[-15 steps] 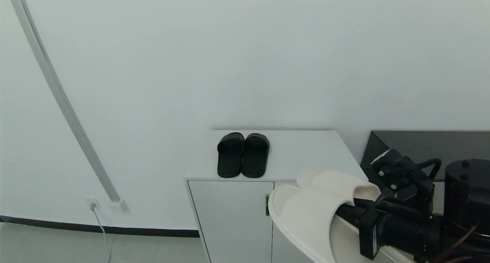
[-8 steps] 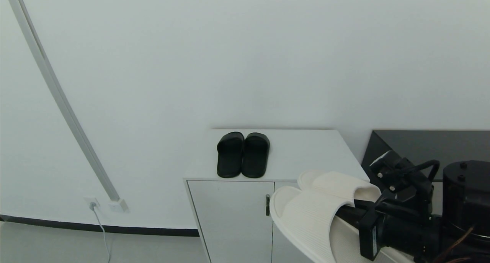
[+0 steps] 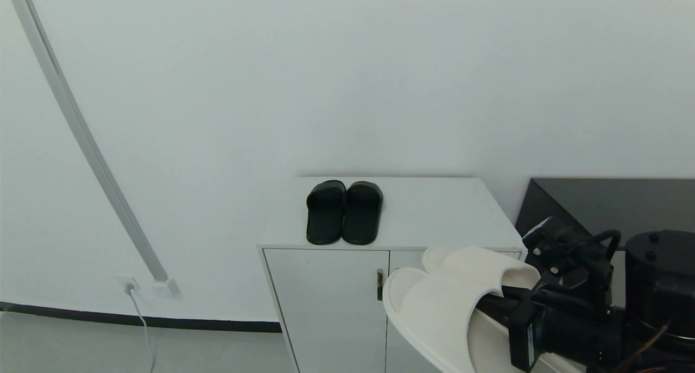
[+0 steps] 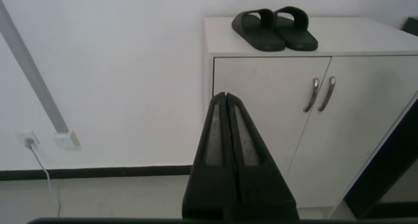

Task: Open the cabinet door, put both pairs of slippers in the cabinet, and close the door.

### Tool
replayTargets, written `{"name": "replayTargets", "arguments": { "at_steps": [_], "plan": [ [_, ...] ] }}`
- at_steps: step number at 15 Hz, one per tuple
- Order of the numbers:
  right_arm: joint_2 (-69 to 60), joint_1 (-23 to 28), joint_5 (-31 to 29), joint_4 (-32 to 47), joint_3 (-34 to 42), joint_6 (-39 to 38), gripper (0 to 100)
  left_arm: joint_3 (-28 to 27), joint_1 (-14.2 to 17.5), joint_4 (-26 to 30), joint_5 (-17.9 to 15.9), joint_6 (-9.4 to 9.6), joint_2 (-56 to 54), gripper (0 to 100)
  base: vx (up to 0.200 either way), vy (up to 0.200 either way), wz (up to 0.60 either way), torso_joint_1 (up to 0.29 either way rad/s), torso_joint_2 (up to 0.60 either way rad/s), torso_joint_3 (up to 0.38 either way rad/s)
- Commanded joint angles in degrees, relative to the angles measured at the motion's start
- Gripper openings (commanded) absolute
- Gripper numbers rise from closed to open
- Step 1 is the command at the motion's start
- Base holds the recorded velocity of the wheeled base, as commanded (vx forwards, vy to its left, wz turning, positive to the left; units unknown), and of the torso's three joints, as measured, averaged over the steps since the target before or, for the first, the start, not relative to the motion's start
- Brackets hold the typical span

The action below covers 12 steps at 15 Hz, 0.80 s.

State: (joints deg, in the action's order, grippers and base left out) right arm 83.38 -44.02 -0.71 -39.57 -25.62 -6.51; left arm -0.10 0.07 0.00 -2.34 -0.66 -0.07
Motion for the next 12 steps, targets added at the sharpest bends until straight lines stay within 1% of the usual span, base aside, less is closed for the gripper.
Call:
{"name": "replayTargets", "arguments": {
  "at_steps": [1, 7, 12],
  "plan": [
    [0.29, -0.01, 0.0, 0.02, 0.05, 0.01, 0, 0.01, 0.01, 0.0, -0.03, -0.22, 0.07, 100, 0.0, 0.0, 0.0, -0.168, 0.36, 0.193],
    [1.26, -0.36, 0.09, -0.07, 0.66, 0.01, 0, 0.01, 0.01, 0.0, 0.06, -0.13, 0.07, 100, 0.0, 0.0, 0.0, -0.17, 0.39, 0.219],
    [1.26, -0.54, 0.09, -0.07, 0.75, 0.01, 0, 0.01, 0.01, 0.0, 0.06, -0.13, 0.07, 100, 0.0, 0.0, 0.0, -0.229, 0.54, 0.316]
  ]
}}
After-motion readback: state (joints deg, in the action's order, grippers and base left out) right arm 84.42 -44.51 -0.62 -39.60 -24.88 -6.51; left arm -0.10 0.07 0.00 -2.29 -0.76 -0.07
